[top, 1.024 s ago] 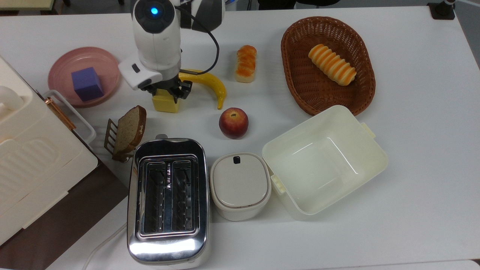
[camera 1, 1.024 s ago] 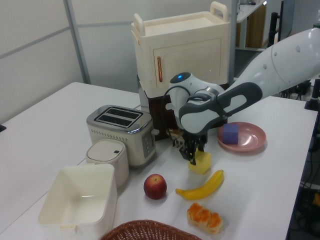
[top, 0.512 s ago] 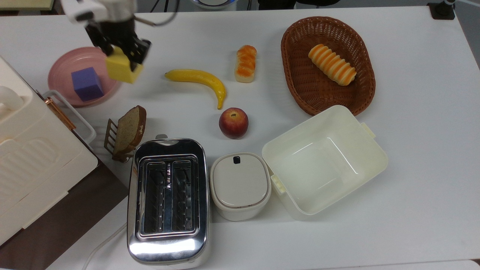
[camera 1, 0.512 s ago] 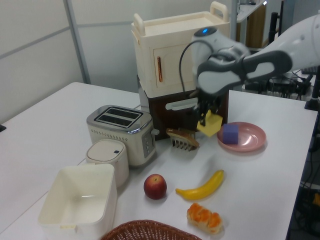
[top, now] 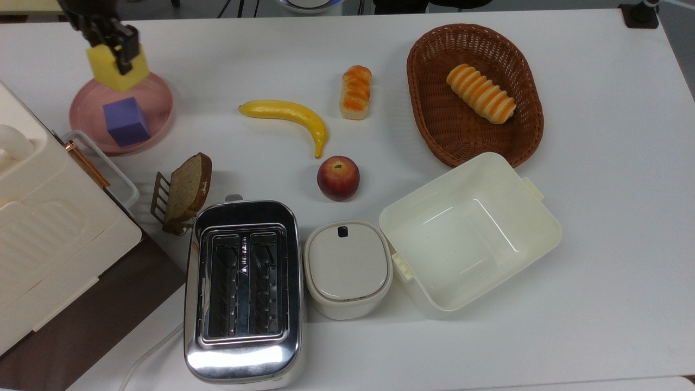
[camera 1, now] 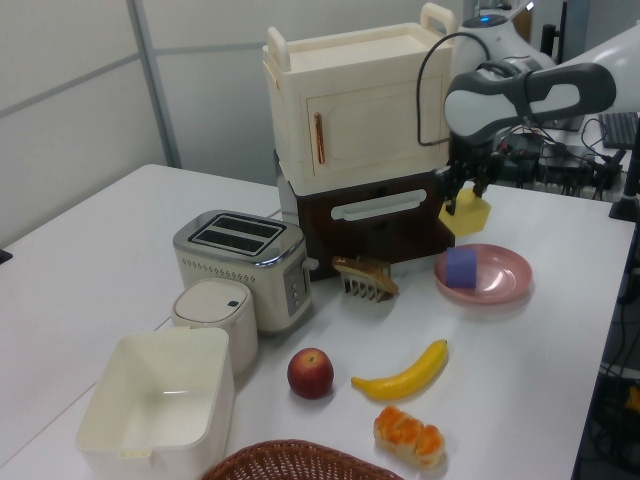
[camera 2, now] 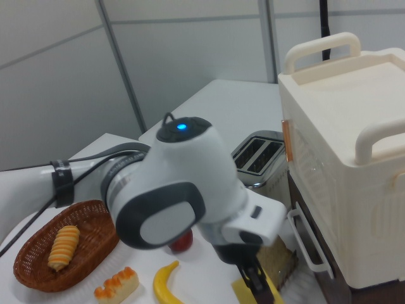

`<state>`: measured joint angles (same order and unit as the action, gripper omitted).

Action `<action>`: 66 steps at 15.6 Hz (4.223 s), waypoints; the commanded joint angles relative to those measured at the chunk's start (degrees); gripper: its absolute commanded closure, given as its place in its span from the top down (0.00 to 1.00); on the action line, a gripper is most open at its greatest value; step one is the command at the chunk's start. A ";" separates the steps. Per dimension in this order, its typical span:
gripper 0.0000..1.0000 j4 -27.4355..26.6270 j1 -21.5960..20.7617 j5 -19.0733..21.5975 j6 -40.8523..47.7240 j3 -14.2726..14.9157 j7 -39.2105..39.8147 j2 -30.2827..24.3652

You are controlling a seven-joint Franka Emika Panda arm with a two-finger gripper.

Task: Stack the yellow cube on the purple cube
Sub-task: 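Lift the yellow cube and carry it over the purple cube, then lower the yellow cube onto the purple cube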

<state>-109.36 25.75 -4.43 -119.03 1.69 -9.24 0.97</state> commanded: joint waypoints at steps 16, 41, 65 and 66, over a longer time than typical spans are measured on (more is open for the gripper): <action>0.17 10.57 1.32 -0.32 8.11 0.25 0.54 10.89; 0.17 10.48 2.02 0.04 4.25 -0.63 0.45 13.97; 0.93 9.78 2.55 -0.49 3.37 -0.54 0.54 14.59; 0.93 9.78 2.55 -0.49 3.37 -0.54 0.54 14.59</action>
<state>-99.53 28.35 -3.94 -114.67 0.92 -9.07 15.55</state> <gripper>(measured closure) 0.115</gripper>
